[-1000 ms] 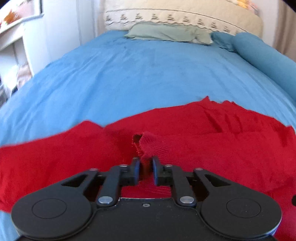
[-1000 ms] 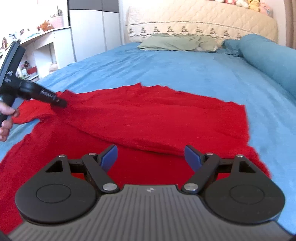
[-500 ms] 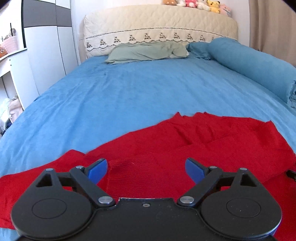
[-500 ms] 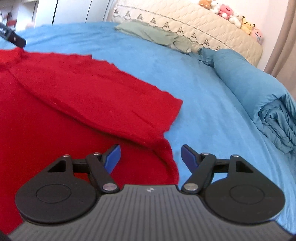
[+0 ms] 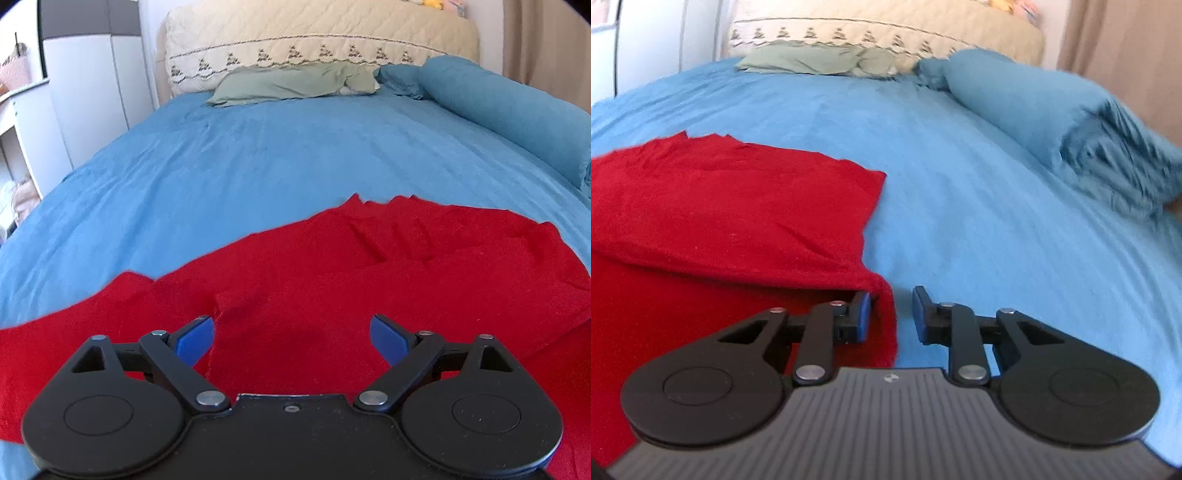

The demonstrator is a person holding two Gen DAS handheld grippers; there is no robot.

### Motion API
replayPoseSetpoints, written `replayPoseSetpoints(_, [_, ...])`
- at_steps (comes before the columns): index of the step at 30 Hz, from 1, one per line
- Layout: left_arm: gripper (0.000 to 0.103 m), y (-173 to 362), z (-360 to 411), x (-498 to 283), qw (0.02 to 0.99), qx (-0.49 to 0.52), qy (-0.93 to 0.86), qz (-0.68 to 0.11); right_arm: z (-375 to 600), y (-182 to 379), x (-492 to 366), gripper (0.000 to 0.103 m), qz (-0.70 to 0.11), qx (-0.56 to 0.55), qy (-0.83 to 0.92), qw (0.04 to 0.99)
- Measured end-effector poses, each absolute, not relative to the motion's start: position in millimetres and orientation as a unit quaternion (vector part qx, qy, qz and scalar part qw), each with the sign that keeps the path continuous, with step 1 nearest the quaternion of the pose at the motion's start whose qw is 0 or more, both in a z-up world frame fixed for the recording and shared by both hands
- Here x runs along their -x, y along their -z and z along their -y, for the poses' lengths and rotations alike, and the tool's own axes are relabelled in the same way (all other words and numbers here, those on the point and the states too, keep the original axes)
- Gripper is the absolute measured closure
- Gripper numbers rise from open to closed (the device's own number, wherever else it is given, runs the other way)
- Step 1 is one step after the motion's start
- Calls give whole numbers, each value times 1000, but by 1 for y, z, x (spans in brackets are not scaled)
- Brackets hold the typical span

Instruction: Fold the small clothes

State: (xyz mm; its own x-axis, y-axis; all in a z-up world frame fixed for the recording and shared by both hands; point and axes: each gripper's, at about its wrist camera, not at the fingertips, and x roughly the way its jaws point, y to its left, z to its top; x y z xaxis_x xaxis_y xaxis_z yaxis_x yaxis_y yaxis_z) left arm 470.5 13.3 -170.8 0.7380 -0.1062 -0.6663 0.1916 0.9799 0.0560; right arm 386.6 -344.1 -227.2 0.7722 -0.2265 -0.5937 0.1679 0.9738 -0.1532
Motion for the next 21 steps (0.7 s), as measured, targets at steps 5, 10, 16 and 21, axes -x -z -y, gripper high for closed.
replayPoseSetpoints(5, [9, 169, -22, -466, 931, -46, 79, -352, 341, 219, -379, 59, -330, 51, 97, 938])
replayPoseSetpoints(10, [9, 167, -22, -467, 934, -44, 80, -344, 327, 190, -352, 39, -272, 49, 34, 961])
replayPoseSetpoints(16, [9, 168, -22, -468, 934, -35, 75, -349, 310, 215, -395, 36, -305, 20, -4, 952])
replayPoseSetpoints(21, [9, 176, -28, -466, 931, -43, 75, -354, 337, 226, -379, 35, -307, -36, 5, 951])
